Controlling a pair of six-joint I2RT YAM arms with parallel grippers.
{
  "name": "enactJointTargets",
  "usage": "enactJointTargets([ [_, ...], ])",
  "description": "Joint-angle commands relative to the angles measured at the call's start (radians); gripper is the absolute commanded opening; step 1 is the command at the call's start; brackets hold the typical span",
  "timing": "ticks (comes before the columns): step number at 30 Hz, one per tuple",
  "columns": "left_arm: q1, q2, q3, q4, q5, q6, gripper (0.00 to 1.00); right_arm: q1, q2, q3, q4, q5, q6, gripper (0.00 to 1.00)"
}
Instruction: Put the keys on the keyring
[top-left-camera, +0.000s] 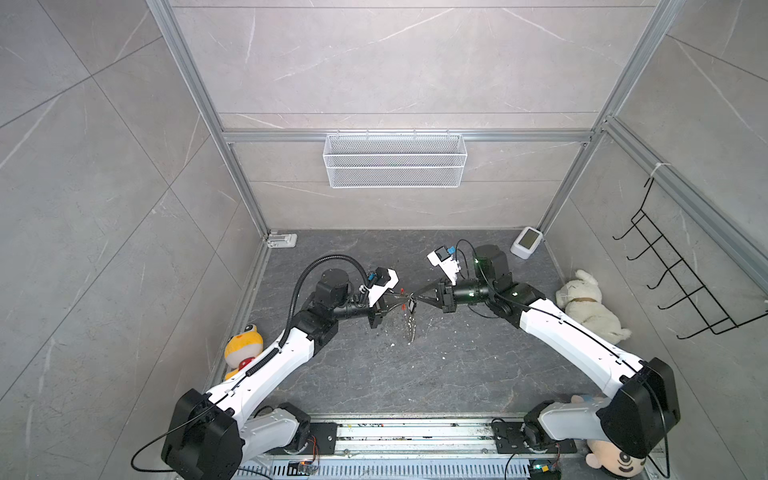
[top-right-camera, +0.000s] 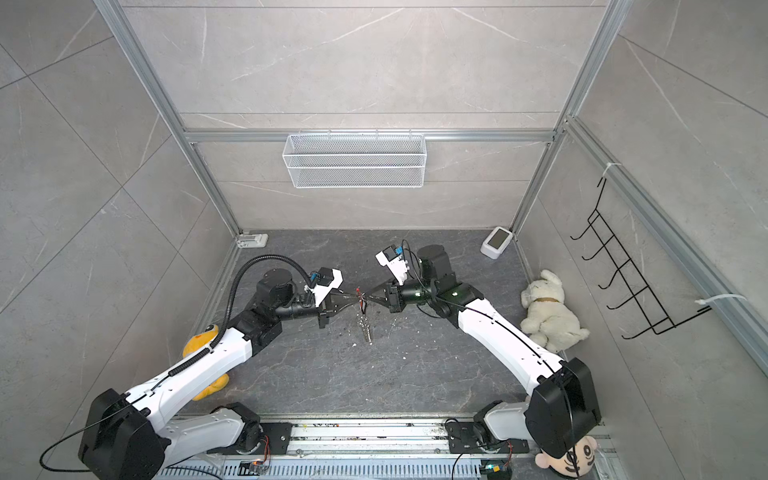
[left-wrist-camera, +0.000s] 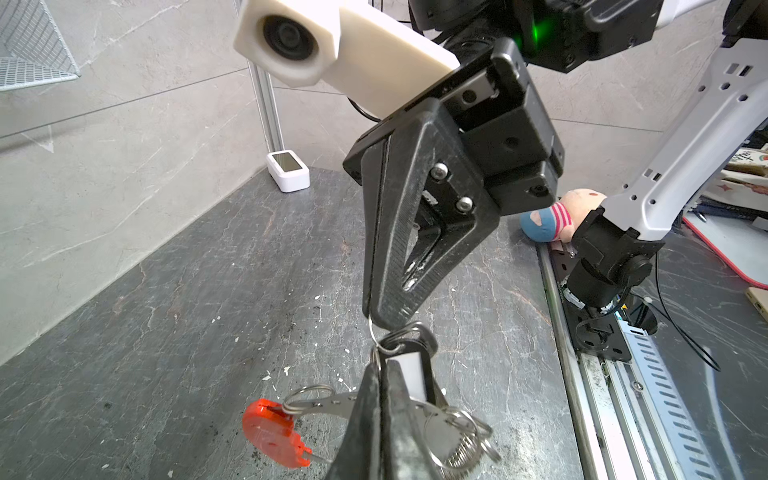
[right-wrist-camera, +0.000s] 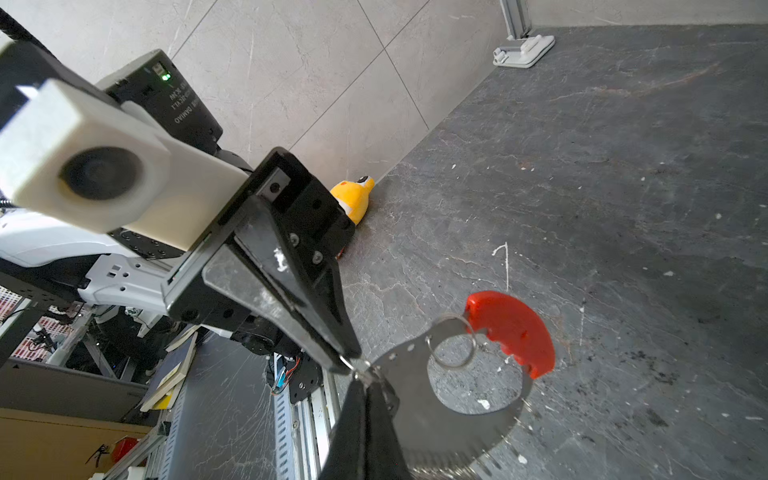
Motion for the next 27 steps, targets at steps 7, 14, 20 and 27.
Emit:
enactJointTargets([
  [7,0.006,-0.074,-0.021,0.274,0.064,-0.078,0.00,-0.036,0.016,-0.050,0.014,0.040,0.039,0.00],
  [14,0.013,-0.077,-0.038,0.342,0.054,-0.119,0.00,-0.036,0.040,-0.076,0.080,-0.007,0.090,0.00],
  [20,0.013,-0.067,-0.034,0.347,0.047,-0.126,0.00,-0.035,0.042,-0.100,0.148,-0.038,0.143,0.00],
  [27,0.013,-0.037,-0.040,0.329,0.031,-0.124,0.00,-0.036,0.020,-0.077,0.159,-0.038,0.159,0.00],
])
